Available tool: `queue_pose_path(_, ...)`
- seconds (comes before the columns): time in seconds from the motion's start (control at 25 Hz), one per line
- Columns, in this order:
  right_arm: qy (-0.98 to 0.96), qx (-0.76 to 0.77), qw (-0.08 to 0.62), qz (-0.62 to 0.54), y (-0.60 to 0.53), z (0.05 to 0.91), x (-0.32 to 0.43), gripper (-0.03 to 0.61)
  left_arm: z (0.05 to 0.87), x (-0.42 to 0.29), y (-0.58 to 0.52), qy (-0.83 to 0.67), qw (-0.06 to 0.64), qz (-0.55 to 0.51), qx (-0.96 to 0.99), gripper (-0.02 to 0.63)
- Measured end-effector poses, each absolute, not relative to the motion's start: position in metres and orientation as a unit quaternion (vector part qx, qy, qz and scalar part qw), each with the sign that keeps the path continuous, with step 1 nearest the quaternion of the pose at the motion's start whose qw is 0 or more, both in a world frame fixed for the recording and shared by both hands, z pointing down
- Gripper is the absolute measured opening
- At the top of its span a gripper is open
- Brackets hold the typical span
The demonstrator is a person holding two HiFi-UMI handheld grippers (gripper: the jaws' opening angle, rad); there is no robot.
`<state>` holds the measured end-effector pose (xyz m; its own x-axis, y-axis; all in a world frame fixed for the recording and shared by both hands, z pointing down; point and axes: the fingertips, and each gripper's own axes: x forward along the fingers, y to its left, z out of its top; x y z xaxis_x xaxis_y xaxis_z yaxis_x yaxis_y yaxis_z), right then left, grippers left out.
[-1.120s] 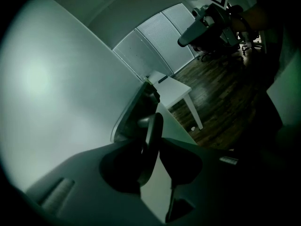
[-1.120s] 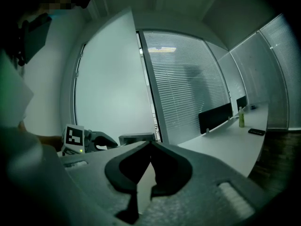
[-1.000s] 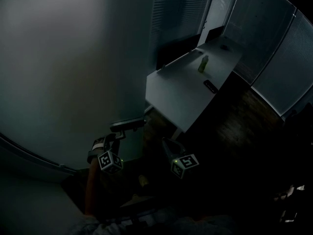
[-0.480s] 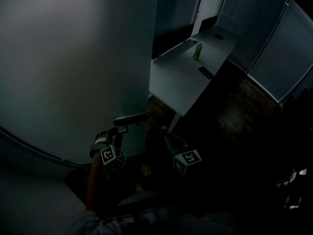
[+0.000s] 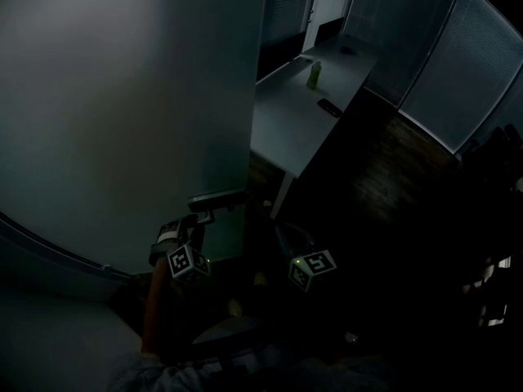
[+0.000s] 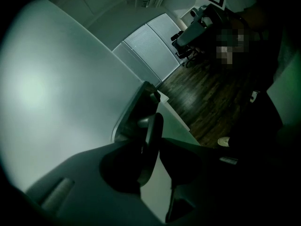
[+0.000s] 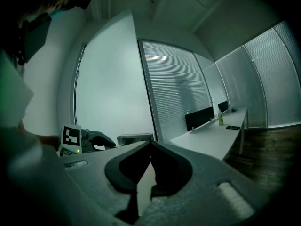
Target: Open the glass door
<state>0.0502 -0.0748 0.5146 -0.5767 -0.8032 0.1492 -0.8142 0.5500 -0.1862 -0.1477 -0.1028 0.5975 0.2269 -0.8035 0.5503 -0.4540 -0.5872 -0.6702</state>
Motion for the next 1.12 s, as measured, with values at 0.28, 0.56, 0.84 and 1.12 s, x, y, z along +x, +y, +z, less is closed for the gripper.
queue_pose_path(0.28, -0.872, 0.473, 0.020, 0.120, -0.056, 0.518, 0.055, -0.002, 0.598, -0.141, -0.071, 0.400, 0.196, -0.457, -0.770, 0.126)
queue_pose_path(0.56, -0.871, 0.475, 0.026, 0.121, -0.057, 0.514, 0.057, -0.002, 0.595, -0.137, -0.056, 0.383, 0.200, -0.452, -0.780, 0.127)
queue_pose_path(0.84, -0.868, 0.482, 0.025, 0.120, -0.035, 0.517, 0.062, -0.002, 0.600, -0.138, -0.029, 0.378, 0.196, -0.452, -0.784, 0.132)
queue_pose_path(1.12, -0.865, 0.486, 0.022, 0.122, -0.003, 0.518, 0.071, -0.002, 0.601, -0.135, 0.001, 0.378, 0.200, -0.451, -0.783, 0.137)
